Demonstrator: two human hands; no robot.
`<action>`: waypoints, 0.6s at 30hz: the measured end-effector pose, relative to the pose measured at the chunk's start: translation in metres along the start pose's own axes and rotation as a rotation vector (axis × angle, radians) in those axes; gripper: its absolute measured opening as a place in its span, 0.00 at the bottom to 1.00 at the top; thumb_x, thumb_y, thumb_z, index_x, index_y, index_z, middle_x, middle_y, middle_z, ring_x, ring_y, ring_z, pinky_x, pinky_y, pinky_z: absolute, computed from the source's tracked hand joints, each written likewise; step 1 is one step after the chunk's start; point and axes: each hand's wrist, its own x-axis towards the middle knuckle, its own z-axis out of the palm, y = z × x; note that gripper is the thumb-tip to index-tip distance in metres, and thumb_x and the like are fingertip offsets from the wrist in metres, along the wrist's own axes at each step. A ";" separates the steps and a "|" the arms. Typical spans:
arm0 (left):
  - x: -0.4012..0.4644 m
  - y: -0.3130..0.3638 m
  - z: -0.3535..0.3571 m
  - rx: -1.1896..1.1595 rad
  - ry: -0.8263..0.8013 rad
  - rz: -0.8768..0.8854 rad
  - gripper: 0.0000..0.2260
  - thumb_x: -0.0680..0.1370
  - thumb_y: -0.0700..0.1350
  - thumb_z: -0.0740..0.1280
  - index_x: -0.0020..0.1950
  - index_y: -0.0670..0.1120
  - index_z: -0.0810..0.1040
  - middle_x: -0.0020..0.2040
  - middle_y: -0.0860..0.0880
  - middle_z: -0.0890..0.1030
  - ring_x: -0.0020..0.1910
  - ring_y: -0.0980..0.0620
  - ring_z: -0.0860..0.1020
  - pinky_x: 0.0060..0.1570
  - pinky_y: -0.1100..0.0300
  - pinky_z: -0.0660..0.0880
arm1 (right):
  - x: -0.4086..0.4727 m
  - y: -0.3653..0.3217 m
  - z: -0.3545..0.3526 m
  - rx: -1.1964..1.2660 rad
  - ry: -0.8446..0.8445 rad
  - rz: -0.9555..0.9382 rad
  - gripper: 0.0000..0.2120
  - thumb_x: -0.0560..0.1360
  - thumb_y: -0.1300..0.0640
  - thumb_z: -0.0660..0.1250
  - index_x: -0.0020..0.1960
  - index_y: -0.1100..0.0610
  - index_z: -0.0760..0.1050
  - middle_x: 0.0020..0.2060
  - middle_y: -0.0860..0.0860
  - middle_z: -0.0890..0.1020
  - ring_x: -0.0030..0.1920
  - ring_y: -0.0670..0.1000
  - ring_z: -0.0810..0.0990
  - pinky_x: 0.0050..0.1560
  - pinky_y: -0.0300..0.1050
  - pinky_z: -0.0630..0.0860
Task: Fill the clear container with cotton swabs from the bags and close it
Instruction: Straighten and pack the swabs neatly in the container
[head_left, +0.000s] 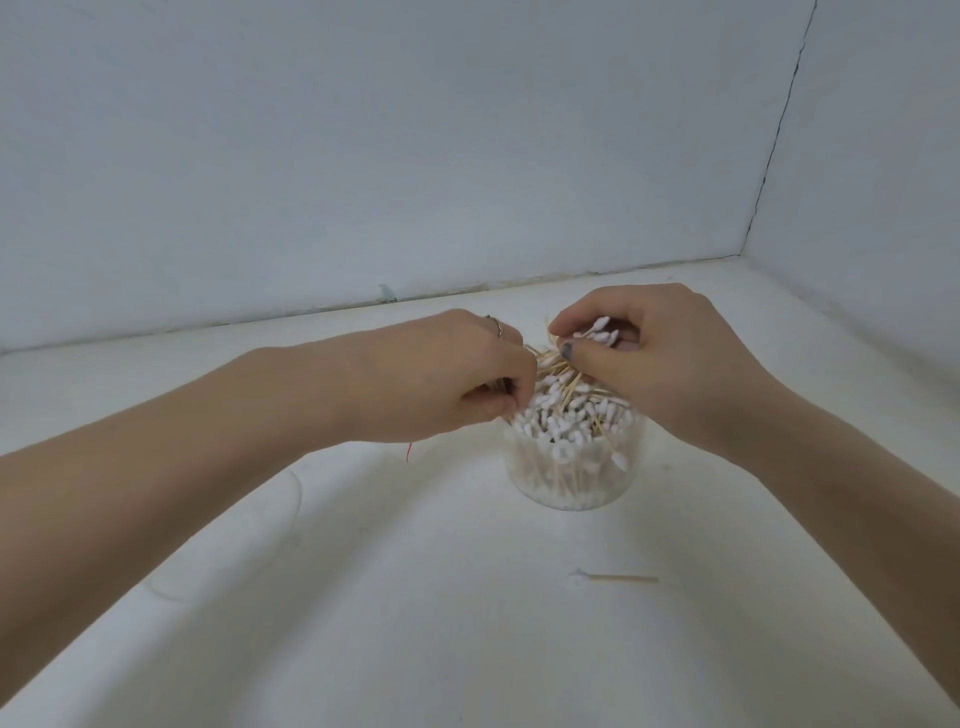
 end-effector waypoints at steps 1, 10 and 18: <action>0.000 0.000 0.001 0.001 -0.022 -0.002 0.05 0.81 0.39 0.67 0.51 0.47 0.82 0.47 0.53 0.78 0.44 0.73 0.72 0.44 0.74 0.67 | 0.000 0.000 0.000 -0.003 0.000 0.000 0.07 0.75 0.58 0.71 0.49 0.47 0.84 0.44 0.43 0.84 0.45 0.43 0.83 0.53 0.41 0.79; 0.003 0.012 0.019 -0.071 -0.054 -0.117 0.10 0.84 0.48 0.53 0.50 0.46 0.70 0.49 0.52 0.71 0.48 0.54 0.70 0.48 0.63 0.65 | 0.001 -0.003 0.002 -0.018 -0.007 -0.001 0.08 0.75 0.59 0.70 0.50 0.47 0.84 0.43 0.42 0.85 0.46 0.39 0.83 0.51 0.33 0.77; -0.004 0.004 0.033 -0.312 0.317 -0.290 0.14 0.87 0.49 0.55 0.44 0.46 0.71 0.37 0.50 0.77 0.38 0.54 0.73 0.38 0.61 0.67 | 0.000 -0.001 0.004 -0.029 0.008 0.000 0.07 0.75 0.57 0.71 0.48 0.46 0.84 0.43 0.44 0.85 0.45 0.42 0.83 0.53 0.39 0.79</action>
